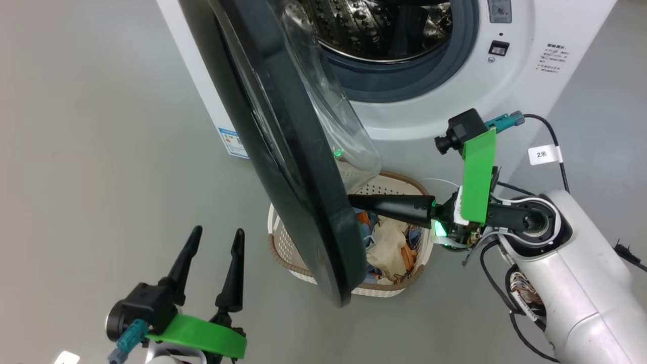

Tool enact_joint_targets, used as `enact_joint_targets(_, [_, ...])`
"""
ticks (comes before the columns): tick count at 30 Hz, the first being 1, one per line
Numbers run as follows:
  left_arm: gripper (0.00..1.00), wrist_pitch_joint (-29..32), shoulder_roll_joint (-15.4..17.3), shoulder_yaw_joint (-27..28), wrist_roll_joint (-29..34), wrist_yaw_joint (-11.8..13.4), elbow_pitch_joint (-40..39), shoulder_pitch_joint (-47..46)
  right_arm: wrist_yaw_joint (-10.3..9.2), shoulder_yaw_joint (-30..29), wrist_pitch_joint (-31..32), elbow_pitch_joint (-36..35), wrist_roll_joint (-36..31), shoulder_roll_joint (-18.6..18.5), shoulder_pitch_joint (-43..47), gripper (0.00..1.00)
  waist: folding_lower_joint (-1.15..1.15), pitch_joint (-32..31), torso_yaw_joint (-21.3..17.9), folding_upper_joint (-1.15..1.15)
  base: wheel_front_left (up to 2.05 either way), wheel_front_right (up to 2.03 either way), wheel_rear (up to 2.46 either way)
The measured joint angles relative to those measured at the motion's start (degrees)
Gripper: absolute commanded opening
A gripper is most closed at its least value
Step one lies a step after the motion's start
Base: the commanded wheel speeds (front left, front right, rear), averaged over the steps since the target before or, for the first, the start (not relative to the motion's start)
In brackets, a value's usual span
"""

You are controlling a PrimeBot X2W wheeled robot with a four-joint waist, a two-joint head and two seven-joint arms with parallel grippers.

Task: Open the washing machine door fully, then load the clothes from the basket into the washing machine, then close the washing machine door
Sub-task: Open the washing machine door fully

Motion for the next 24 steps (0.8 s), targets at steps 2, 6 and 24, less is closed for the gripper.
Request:
enact_joint_targets(2, [1.00,0.00,0.01,-0.01,0.00,0.00,0.00,0.01,0.00,0.07,-0.01,-0.07,-0.09,0.36,0.34,0.00,0.00,-0.25,0.17,0.00,0.00,0.00,0.00])
enact_joint_targets(6, [1.00,0.00,0.01,0.02,-0.01,0.00,0.00,0.03,0.00,-0.02,-0.34,-0.30,-0.75,0.76,0.73,0.00,0.00,-0.61,0.05,0.00,0.00,0.00,0.00])
enact_joint_targets(24, [1.00,0.00,0.04,3.94,0.12,0.00,1.29,2.04,0.00,-5.48,-14.21,-1.05,-6.98,-3.15,9.34,1.00,0.00,-3.44,-5.46,0.00,0.00,0.00,0.00])
